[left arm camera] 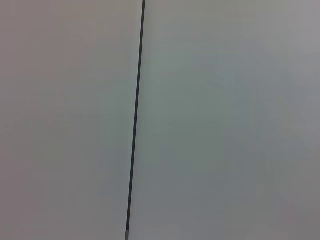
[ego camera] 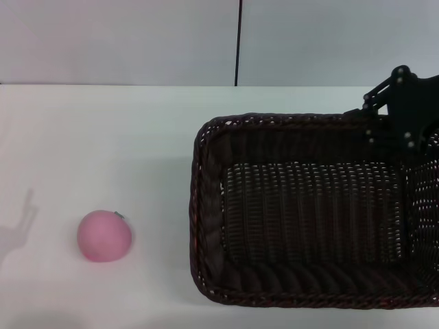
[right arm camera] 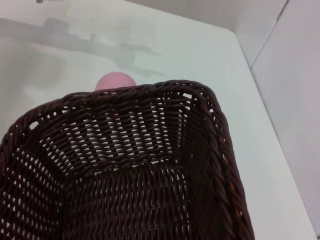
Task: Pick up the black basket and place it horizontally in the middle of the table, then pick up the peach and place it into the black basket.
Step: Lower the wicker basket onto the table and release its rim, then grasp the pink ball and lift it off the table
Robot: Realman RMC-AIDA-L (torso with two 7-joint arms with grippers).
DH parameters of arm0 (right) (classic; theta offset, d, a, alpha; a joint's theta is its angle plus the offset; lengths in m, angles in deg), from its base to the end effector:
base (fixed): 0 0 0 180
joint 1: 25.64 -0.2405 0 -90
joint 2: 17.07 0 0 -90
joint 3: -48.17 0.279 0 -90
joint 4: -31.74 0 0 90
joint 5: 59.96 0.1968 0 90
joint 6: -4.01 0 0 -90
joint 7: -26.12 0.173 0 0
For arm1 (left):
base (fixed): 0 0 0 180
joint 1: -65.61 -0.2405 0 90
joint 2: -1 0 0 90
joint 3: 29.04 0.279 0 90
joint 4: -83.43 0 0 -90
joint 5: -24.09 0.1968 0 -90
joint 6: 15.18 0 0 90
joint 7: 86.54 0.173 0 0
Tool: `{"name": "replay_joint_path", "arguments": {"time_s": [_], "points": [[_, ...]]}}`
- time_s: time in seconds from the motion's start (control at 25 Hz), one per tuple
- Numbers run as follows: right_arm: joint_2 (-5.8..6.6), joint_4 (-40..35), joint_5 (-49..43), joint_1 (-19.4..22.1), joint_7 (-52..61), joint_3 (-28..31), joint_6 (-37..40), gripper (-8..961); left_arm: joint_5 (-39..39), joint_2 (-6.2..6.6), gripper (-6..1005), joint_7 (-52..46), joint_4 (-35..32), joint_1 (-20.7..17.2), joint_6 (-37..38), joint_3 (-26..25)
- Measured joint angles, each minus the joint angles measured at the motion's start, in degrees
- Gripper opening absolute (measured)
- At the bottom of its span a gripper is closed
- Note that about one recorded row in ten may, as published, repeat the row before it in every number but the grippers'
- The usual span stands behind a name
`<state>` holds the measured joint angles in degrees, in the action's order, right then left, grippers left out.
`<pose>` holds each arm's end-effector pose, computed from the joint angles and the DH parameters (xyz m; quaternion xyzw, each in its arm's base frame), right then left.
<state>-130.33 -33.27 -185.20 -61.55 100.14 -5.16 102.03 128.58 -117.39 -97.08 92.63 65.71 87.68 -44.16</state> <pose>0.2116 0.3700 0.0260 -0.9883 -0.1133 0.0119 0.1017 -0.3662 0.1757 0.0174 -0.6166 -0.1926 -0.3750 0.6648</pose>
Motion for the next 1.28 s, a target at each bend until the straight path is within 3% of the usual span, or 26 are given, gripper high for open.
{"name": "replay_joint_path", "arguments": {"time_s": [0.52, 0.72, 1.0, 1.28], "points": [[-2.92, 0.83, -3.57, -0.21, -2.80, -0.17, -3.15, 246, -0.01, 0.00, 809, 0.00, -0.21, -0.02, 0.17, -0.12], [-4.78, -0.79, -6.11, 0.55, -2.41, -0.56, -5.23, 268, -0.08, 0.07, 809, 0.00, -0.25, -0.07, 0.58, -0.18], [-5.21, -1.46, -6.33, 1.19, -2.45, -0.89, -6.26, 298, -0.08, 0.10, 808, 0.00, -0.23, -0.46, 0.89, -0.18], [-5.56, -6.33, -1.33, 5.00, -0.47, -0.29, -5.41, 564, 0.63, 0.35, 809, -3.77, -2.08, -0.56, 1.75, 1.04]]}}
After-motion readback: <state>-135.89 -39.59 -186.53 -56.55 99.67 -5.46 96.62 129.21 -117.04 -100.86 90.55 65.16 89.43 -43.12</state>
